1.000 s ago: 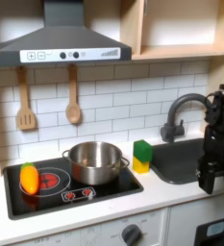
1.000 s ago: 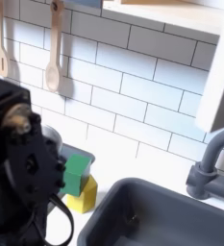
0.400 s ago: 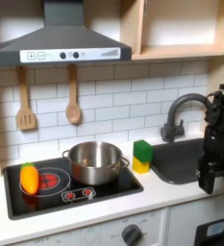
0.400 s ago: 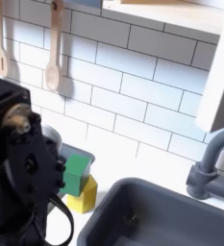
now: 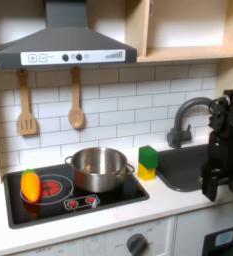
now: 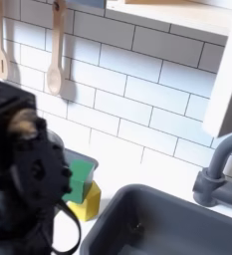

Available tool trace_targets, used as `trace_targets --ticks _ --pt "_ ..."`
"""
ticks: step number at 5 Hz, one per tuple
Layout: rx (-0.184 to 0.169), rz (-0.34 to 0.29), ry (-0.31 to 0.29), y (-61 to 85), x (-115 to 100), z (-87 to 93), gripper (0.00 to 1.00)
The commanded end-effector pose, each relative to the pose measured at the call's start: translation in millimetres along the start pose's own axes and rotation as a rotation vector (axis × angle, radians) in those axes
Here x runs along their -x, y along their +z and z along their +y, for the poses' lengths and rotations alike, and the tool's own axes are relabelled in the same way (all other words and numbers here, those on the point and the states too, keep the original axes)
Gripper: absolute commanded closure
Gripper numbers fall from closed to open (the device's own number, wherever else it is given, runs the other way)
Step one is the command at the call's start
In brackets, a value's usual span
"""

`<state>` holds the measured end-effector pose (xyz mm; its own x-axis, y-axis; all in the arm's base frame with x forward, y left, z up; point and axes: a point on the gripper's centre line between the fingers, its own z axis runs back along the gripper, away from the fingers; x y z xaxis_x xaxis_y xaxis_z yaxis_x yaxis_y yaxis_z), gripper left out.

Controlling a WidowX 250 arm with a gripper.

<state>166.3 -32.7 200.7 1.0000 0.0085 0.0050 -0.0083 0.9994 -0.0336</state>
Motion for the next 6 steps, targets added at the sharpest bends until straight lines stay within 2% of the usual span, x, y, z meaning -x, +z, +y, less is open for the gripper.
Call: trace_targets --ticks 1,2,3,4,5,6 --pt "-0.037 -0.091 -0.009 3.7 -35.1 20.4 0.00" --pt "-0.034 -0.174 0.013 17.3 -51.3 28.9 0.00" --pt "-0.030 -0.251 0.049 38.8 -63.0 39.3 0.00" --pt "-0.061 -0.320 0.054 58.8 -72.8 51.0 0.00" --pt "-0.061 -0.375 0.063 71.3 -81.2 57.5 0.00" --pt "-0.075 -0.426 0.079 78.0 -90.7 66.4 0.06"
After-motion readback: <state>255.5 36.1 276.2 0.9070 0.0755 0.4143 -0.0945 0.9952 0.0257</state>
